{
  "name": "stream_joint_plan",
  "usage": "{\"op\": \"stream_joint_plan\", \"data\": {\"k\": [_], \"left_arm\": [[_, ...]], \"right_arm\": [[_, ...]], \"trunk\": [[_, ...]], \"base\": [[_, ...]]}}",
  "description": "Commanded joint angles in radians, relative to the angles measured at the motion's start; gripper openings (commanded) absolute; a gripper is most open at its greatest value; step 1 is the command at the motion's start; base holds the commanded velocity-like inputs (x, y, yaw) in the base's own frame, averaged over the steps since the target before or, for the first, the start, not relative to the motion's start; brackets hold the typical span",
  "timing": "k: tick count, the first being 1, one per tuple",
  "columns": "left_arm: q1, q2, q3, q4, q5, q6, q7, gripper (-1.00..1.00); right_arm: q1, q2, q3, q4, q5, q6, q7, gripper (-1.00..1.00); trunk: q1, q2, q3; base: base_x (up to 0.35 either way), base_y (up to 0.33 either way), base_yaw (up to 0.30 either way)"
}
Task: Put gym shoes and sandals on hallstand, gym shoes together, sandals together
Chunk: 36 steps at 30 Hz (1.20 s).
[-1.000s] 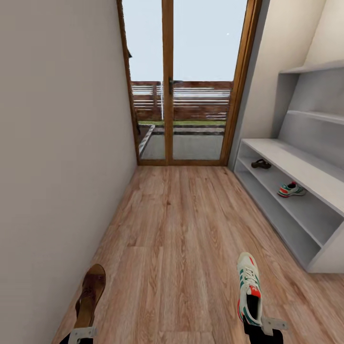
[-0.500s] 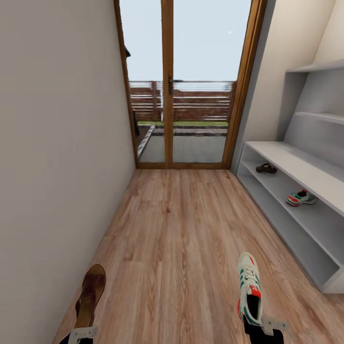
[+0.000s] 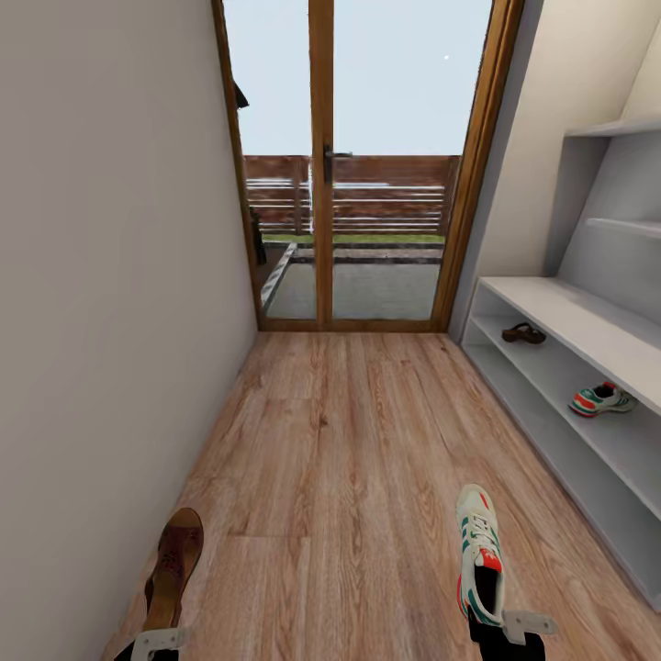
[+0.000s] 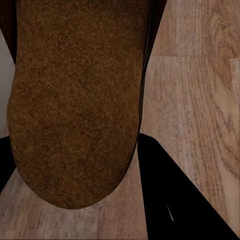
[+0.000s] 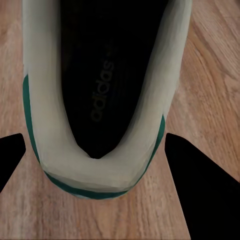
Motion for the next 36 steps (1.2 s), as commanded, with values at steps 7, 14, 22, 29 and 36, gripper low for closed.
{"op": "stream_joint_plan", "data": {"k": [7, 14, 22, 29, 36], "left_arm": [[-0.001, 0.000, 0.009, 0.000, -0.013, -0.004, -0.006, -1.00], [-0.001, 0.000, 0.009, 0.000, -0.013, -0.004, -0.006, -1.00], [-0.001, -0.001, 0.009, 0.000, -0.014, -0.004, -0.006, -1.00], [-0.001, -0.001, 0.009, 0.000, -0.015, -0.004, -0.006, -1.00], [-0.001, -0.001, 0.009, 0.001, -0.015, -0.004, -0.006, -1.00]], "right_arm": [[-0.001, 0.000, -0.003, 0.001, 0.001, -0.003, 0.002, -1.00], [-0.001, 0.000, -0.003, 0.001, 0.001, -0.002, 0.003, -1.00], [-0.001, 0.000, -0.003, 0.001, 0.001, -0.002, 0.003, -1.00], [-0.001, 0.000, -0.003, 0.001, 0.001, -0.002, 0.003, -1.00], [-0.001, 0.000, -0.003, 0.001, 0.001, -0.003, 0.003, -1.00]], "trunk": [[0.000, 0.000, -0.001], [0.000, 0.000, -0.001], [0.000, 0.000, -0.001], [0.000, 0.000, -0.001], [0.000, 0.000, -0.001]], "base": [[0.338, 0.000, 0.000], [0.338, 0.000, 0.000], [0.338, 0.000, 0.000], [0.338, 0.000, 0.000], [0.338, 0.000, 0.000]]}}
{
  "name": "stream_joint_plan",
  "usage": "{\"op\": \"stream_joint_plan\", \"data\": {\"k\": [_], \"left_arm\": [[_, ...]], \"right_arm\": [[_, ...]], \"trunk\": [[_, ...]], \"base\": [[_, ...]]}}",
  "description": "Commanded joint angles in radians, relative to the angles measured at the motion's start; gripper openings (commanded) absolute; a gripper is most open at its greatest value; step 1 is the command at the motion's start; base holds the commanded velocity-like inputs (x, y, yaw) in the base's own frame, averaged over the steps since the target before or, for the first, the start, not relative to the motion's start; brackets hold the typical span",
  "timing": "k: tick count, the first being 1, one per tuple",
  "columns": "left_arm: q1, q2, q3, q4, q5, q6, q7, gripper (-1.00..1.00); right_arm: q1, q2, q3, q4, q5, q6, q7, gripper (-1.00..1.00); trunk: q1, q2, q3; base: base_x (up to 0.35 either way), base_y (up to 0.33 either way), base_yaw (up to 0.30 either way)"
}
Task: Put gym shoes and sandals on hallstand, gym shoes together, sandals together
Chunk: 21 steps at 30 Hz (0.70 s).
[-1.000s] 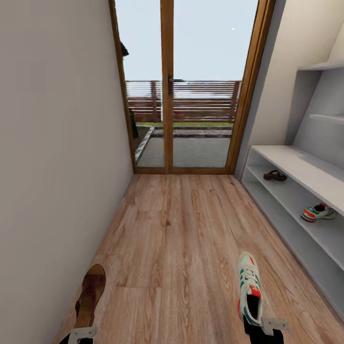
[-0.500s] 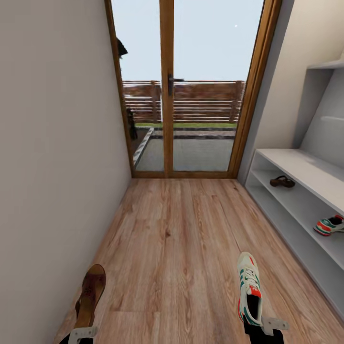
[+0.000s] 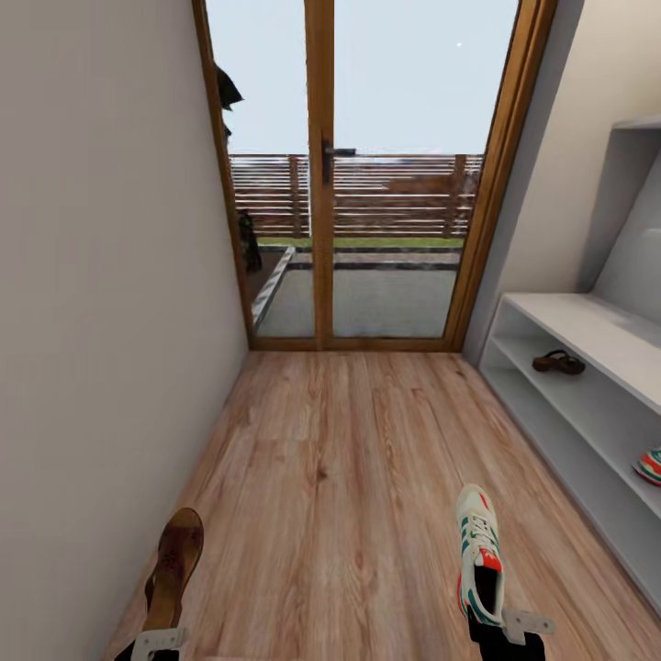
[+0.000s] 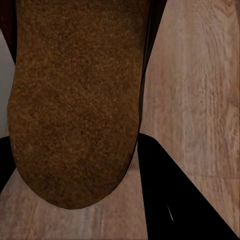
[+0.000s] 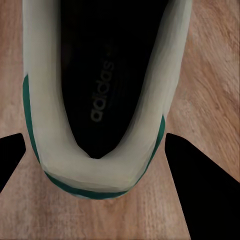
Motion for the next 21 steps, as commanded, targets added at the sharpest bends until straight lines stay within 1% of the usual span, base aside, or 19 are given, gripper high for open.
{"op": "stream_joint_plan", "data": {"k": [1, 13, 21], "left_arm": [[-0.001, -0.001, 0.009, 0.000, -0.013, -0.004, -0.006, -1.00], [-0.001, -0.001, 0.009, -0.001, -0.013, -0.004, -0.006, -1.00], [-0.001, -0.001, 0.009, -0.001, -0.013, -0.004, -0.006, -1.00]], "right_arm": [[-0.001, 0.000, -0.003, 0.001, 0.000, -0.003, 0.001, -1.00], [-0.001, 0.000, -0.005, 0.001, -0.003, -0.004, -0.001, -1.00], [-0.001, 0.001, -0.004, 0.001, -0.003, -0.004, -0.001, -1.00]], "trunk": [[0.000, 0.000, -0.001], [0.000, 0.000, -0.001], [0.000, 0.000, -0.001]], "base": [[0.338, 0.000, 0.000], [0.338, 0.000, -0.003], [0.338, 0.000, -0.092]]}}
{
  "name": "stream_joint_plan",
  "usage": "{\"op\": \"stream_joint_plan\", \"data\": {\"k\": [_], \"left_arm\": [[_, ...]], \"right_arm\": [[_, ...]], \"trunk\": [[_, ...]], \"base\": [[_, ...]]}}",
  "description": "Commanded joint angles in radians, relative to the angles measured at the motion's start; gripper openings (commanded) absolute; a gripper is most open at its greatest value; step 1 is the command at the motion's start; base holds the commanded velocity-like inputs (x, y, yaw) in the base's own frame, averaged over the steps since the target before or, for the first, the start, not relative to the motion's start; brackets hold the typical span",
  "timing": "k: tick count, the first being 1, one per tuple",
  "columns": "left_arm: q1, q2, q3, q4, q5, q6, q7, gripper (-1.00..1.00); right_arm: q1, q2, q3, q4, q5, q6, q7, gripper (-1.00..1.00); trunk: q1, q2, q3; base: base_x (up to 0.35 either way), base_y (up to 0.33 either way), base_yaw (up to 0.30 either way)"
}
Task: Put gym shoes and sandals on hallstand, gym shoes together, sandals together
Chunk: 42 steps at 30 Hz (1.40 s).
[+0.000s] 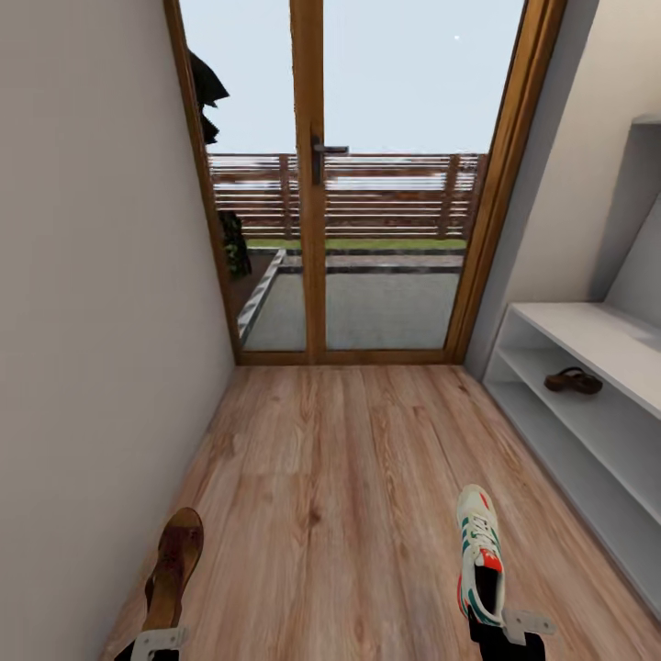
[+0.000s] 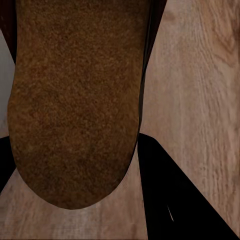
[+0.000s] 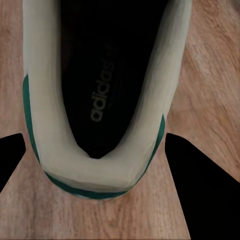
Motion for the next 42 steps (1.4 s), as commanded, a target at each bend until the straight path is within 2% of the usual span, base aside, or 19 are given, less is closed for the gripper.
{"op": "stream_joint_plan", "data": {"k": [1, 18, 34, 42], "left_arm": [[-0.001, -0.001, 0.009, 0.000, -0.013, -0.004, -0.006, -1.00], [-0.001, -0.002, 0.009, 0.000, -0.014, -0.004, -0.006, -1.00], [-0.001, -0.003, 0.009, 0.001, -0.013, -0.004, -0.006, -1.00], [-0.001, -0.004, 0.009, 0.002, -0.014, -0.004, -0.006, -1.00]], "right_arm": [[-0.001, 0.000, -0.003, 0.001, 0.000, -0.003, 0.001, -1.00], [-0.001, 0.001, -0.003, 0.001, 0.000, -0.003, 0.002, -1.00], [-0.001, 0.001, -0.002, 0.001, 0.000, -0.002, 0.001, -1.00], [-0.001, 0.001, -0.002, 0.001, 0.000, -0.002, 0.001, -1.00]], "trunk": [[0.000, 0.000, -0.001], [0.000, 0.000, -0.001], [0.000, 0.000, -0.001], [0.000, 0.000, -0.001]], "base": [[0.338, 0.000, -0.035], [0.338, 0.000, -0.015], [0.338, 0.006, -0.246], [0.308, 0.172, -0.287]]}}
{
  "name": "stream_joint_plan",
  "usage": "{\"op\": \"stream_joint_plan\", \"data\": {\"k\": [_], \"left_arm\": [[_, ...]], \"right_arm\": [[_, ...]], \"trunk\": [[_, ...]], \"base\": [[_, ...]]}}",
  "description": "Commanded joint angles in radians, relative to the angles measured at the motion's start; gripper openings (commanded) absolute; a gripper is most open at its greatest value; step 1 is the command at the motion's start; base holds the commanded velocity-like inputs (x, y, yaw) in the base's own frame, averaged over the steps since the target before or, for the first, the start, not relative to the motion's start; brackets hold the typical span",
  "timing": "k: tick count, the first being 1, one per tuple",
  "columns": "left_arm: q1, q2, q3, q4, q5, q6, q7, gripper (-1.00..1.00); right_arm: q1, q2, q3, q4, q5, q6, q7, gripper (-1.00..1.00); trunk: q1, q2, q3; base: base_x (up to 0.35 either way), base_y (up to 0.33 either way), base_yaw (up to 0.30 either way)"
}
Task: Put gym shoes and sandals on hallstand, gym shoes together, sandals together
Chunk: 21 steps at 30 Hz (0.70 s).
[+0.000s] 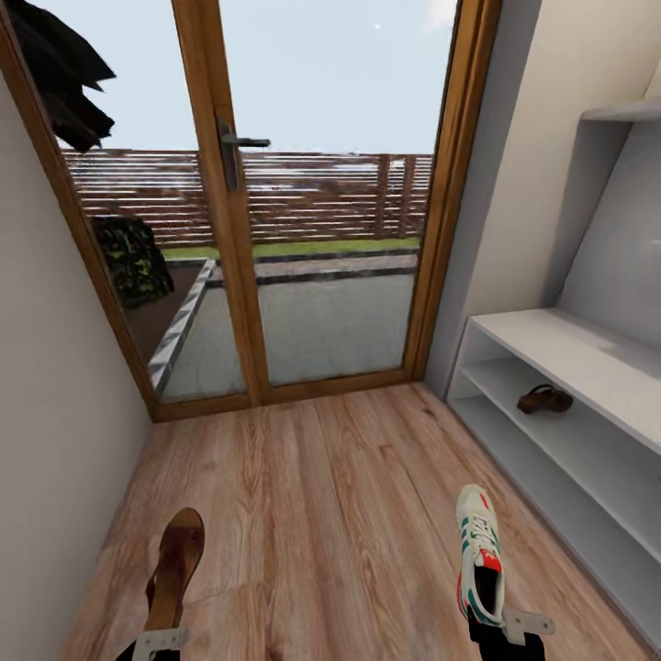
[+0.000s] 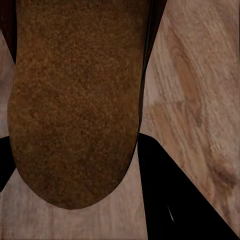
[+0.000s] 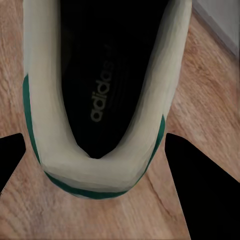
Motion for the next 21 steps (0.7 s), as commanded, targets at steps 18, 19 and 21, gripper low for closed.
{"op": "stream_joint_plan", "data": {"k": [18, 19, 21], "left_arm": [[-0.001, -0.001, 0.009, 0.000, -0.012, -0.004, -0.006, -1.00], [-0.001, -0.001, 0.009, 0.000, -0.012, -0.004, -0.006, -1.00], [-0.001, -0.001, 0.009, 0.000, -0.012, -0.004, -0.006, -1.00]], "right_arm": [[-0.001, 0.001, -0.003, 0.001, 0.000, -0.004, 0.000, -1.00], [-0.001, 0.001, -0.003, 0.001, 0.000, -0.004, 0.000, -1.00], [-0.001, 0.001, -0.003, 0.001, 0.000, -0.004, 0.000, -1.00]], "trunk": [[0.000, 0.000, -0.001], [0.000, 0.000, -0.001], [0.000, 0.000, -0.001]], "base": [[0.289, 0.225, -0.300], [0.288, 0.226, -0.300], [0.288, 0.226, -0.300]]}}
